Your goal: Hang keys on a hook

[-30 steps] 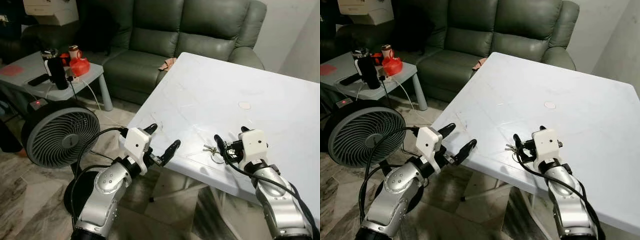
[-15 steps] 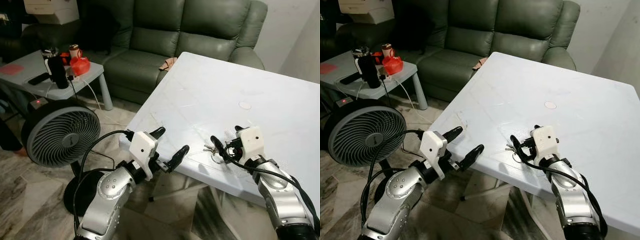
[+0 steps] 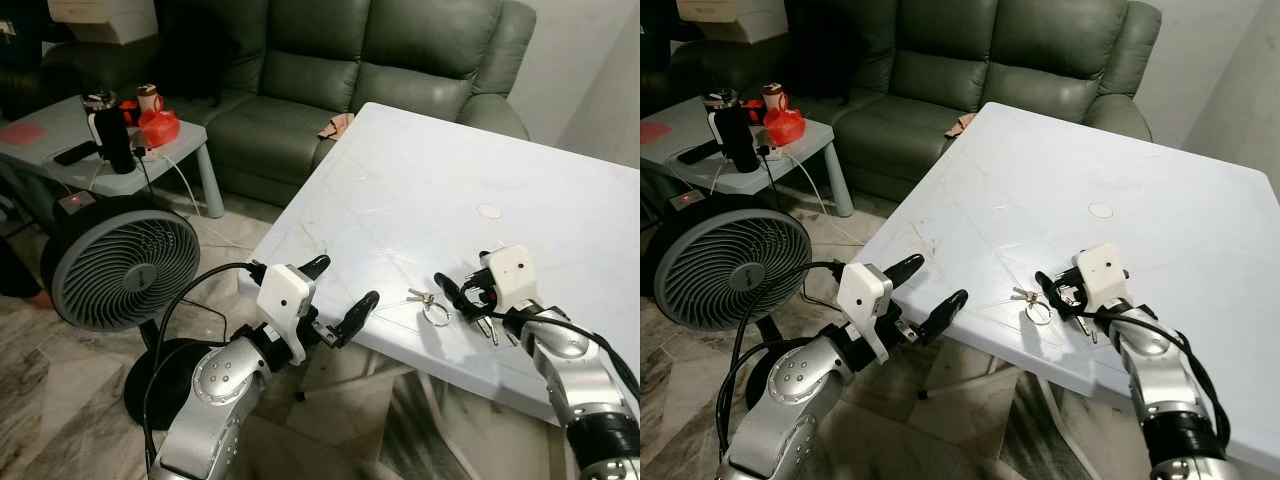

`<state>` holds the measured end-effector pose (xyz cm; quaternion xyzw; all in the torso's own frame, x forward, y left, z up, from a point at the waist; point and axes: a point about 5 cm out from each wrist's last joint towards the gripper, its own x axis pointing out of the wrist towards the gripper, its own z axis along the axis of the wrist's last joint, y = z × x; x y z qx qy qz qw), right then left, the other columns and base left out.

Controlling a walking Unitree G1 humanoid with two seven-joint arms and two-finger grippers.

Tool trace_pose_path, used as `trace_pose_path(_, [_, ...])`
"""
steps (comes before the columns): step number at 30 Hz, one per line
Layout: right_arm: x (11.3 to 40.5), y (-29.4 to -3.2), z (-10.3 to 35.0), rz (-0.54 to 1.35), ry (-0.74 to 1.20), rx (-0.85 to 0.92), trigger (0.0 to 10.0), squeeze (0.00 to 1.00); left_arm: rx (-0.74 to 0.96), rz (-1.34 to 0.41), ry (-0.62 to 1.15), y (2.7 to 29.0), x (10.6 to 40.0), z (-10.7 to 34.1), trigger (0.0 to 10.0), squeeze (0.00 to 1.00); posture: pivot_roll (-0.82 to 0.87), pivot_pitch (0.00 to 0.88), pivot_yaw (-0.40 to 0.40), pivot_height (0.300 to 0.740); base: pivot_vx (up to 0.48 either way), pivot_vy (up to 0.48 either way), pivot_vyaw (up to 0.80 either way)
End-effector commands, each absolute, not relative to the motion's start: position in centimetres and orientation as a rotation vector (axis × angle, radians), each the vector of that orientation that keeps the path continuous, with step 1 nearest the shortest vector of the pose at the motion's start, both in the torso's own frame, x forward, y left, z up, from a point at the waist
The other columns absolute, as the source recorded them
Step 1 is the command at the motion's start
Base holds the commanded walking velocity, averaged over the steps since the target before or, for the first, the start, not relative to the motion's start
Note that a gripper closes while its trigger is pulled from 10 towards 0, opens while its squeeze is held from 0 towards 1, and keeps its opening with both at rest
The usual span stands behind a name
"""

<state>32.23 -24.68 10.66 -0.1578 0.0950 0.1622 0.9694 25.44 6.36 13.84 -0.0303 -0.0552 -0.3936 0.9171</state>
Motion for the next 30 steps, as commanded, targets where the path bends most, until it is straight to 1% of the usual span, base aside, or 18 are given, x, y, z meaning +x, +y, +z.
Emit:
trace_pose_path(1, [32.4,-25.5,11.1,0.354,0.198,-0.31,10.0,0.0,-0.067,-0.815,-0.123,6.0,25.1,14.2,10.0,0.0,0.05,0.047,-0.074,0.74,0.0,0.0,0.0])
trace_pose_path(8, [31.7,-27.0,11.4,0.477,0.224,-0.231,10.0,0.0,-0.07,-0.807,-0.114,6.1,24.9,14.2,10.0,0.0,0.05,0.068,-0.074,0.74,0.0,0.0,0.0])
trace_pose_path(9, [31.7,-27.0,11.5,0.484,0.219,-0.227,8.9,0.0,-0.071,-0.805,-0.113,6.1,25.0,14.2,10.0,0.0,0.04,0.069,-0.073,0.74,0.0,0.0,0.0])
trace_pose_path(10, [31.6,-27.1,11.6,0.488,0.213,-0.225,6.9,0.0,-0.072,-0.803,-0.111,6.1,25.0,14.2,10.0,0.0,0.04,0.069,-0.073,0.74,0.0,0.0,0.0])
trace_pose_path(12, [31.6,-27.1,11.6,0.497,0.211,-0.22,6.0,0.0,-0.073,-0.802,-0.111,6.2,25.0,14.2,10.0,0.0,0.04,0.071,-0.072,0.74,0.0,0.0,0.0])
trace_pose_path(13, [31.4,-27.0,11.5,0.519,0.205,-0.238,3.7,0.0,-0.073,-0.8,-0.11,6.1,25.0,14.2,10.0,0.0,0.04,0.071,-0.072,0.74,0.0,0.0,0.0])
trace_pose_path(15, [31.3,-27.0,11.3,0.51,0.204,-0.264,3.1,0.0,-0.074,-0.8,-0.109,6.1,25.0,14.2,10.0,0.0,0.04,0.074,-0.069,0.74,0.0,0.0,0.0])
trace_pose_path(16, [31.3,-27.0,11.2,0.511,0.21,-0.263,1.5,0.0,-0.075,-0.799,-0.108,6.1,25.0,14.2,10.0,0.0,0.04,0.074,-0.069,0.74,0.0,0.0,0.0])
trace_pose_path(17, [31.2,-27.0,11.1,0.513,0.214,-0.26,1.5,0.0,-0.075,-0.799,-0.107,6.1,25.0,14.2,10.0,0.0,0.04,0.074,-0.069,0.74,0.0,0.0,0.0])
trace_pose_path(18, [31.1,-26.9,10.9,0.52,0.216,-0.255,0.0,0.0,-0.075,-0.799,-0.106,6.1,25.0,14.3,10.0,0.0,0.04,0.08,-0.066,0.74,0.0,0.0,0.0])
trace_pose_path(21, [31.0,-26.7,10.6,0.525,0.226,-0.254,0.1,0.0,-0.076,-0.798,-0.105,6.1,25.0,14.3,10.0,0.0,0.04,0.085,-0.065,0.74,0.0,0.0,0.0])
trace_pose_path(22, [31.0,-26.7,10.4,0.511,0.237,-0.257,2.4,0.0,-0.077,-0.798,-0.104,6.1,25.0,14.4,10.0,0.0,0.04,0.085,-0.065,0.74,0.0,0.0,0.0])
trace_pose_path(24, [31.0,-26.7,10.0,0.501,0.247,-0.263,2.7,0.0,-0.079,-0.797,-0.103,6.1,25.0,14.4,10.0,0.0,0.04,0.089,-0.065,0.74,0.0,0.0,0.0])
trace_pose_path(25, [30.9,-26.7,9.6,0.491,0.265,-0.277,4.5,0.0,-0.08,-0.796,-0.102,6.2,25.0,14.4,10.0,0.0,0.04,0.095,-0.065,0.74,0.0,0.0,0.0])
trace_pose_path(26, [30.9,-26.7,9.5,0.484,0.271,-0.283,4.5,0.0,-0.081,-0.795,-0.102,6.2,24.9,14.4,10.0,0.0,0.04,0.095,-0.065,0.74,0.0,0.0,0.0])
trace_pose_path(27, [30.8,-26.8,9.2,0.473,0.283,-0.288,6.7,0.0,-0.081,-0.794,-0.101,6.2,24.9,14.4,10.0,0.0,0.04,0.097,-0.066,0.74,0.0,0.0,0.0])
trace_pose_path(28, [30.8,-26.9,9.0,0.467,0.295,-0.286,10.0,0.0,-0.082,-0.793,-0.099,6.2,24.9,14.3,10.0,0.0,0.04,0.097,-0.066,0.74,0.0,0.0,0.0])
trace_pose_path(30, [30.6,-27.1,8.7,0.459,0.306,-0.284,9.6,0.0,-0.082,-0.791,-0.096,6.2,24.8,14.3,10.0,0.0,0.04,0.101,-0.067,0.74,0.0,0.0,0.0])
